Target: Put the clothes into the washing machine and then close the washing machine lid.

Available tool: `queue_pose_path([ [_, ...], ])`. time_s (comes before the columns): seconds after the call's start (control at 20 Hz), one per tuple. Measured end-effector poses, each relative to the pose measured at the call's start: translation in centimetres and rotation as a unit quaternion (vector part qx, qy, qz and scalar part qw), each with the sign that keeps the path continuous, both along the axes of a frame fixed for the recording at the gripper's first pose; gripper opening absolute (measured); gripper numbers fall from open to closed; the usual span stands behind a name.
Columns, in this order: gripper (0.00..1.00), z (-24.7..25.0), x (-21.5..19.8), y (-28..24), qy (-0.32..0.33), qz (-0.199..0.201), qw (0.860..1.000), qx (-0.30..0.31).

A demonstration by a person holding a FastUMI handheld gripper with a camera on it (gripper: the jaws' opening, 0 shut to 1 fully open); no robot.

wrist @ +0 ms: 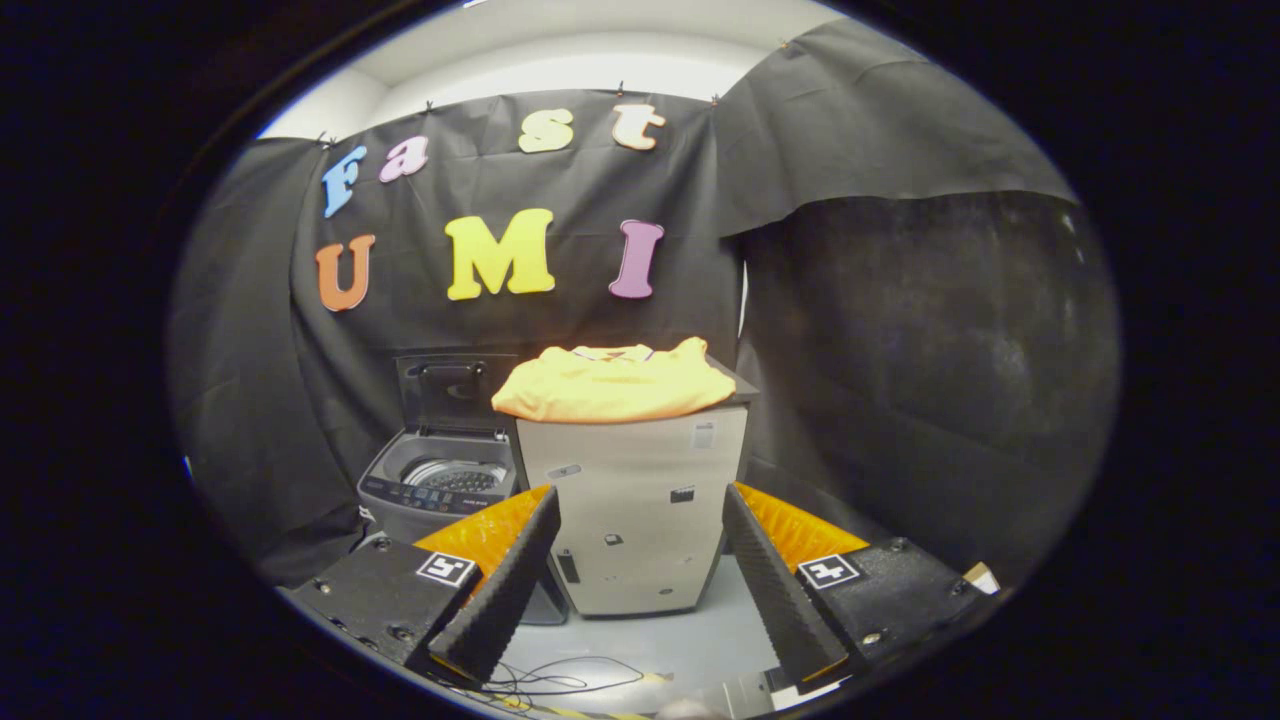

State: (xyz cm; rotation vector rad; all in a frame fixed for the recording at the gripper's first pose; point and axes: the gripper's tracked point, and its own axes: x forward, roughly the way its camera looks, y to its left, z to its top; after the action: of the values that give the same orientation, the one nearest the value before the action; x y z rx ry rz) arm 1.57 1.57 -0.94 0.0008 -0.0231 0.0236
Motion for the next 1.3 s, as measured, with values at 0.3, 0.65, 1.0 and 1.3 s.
queue_pose_path([
  [0.3, 1.0, 2.6, 4.3, 0.1, -0.005, 0.001, 1.0, -0.004],
  [0.65, 1.0, 9.6, 14.0, 1.6, -0.01, 0.024, 1.0, -0.004],
  [1.0, 1.0, 15.2, 24.7, 3.5, 0.005, 0.046, 0.999, -0.007],
  [1.3, 1.0, 15.4, 33.2, 5.4, 0.066, 0.058, 0.996, -0.018],
])
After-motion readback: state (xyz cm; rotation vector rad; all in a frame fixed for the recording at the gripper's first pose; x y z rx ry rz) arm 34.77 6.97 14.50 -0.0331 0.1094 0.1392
